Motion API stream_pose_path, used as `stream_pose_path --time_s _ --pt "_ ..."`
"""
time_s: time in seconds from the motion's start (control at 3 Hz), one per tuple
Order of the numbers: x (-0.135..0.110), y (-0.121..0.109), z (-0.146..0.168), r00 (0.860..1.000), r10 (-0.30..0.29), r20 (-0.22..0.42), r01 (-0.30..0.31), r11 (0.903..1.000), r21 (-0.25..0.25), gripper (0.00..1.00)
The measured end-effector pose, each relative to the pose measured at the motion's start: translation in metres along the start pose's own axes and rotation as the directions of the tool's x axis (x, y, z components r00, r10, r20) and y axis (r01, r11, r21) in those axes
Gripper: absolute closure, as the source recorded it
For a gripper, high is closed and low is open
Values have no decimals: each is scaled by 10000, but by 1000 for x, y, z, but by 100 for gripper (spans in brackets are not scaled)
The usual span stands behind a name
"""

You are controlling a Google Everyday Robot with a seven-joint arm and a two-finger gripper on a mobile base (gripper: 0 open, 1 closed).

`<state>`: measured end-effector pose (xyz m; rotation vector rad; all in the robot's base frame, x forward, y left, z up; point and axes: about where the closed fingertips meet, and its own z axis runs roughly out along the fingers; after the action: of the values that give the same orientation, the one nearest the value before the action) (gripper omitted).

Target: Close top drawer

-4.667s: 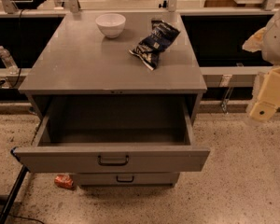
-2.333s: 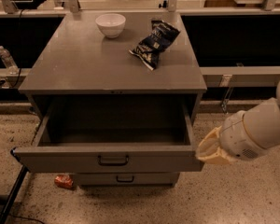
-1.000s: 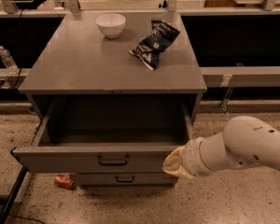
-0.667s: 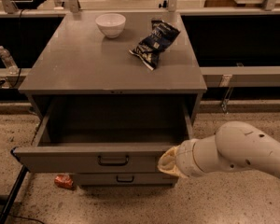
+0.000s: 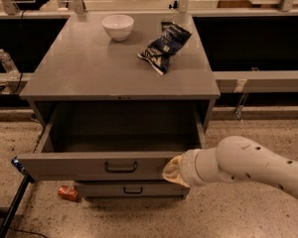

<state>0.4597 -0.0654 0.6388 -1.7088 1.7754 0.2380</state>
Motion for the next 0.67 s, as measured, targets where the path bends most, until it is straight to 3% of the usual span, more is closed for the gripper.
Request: stream_pose_path --time_s 0.33,0.67 --pt "3 -11 12 9998 -210 -77 211 9997 133 100" --pt "2 -35 28 9950 -990 -116 991 9950 144 100"
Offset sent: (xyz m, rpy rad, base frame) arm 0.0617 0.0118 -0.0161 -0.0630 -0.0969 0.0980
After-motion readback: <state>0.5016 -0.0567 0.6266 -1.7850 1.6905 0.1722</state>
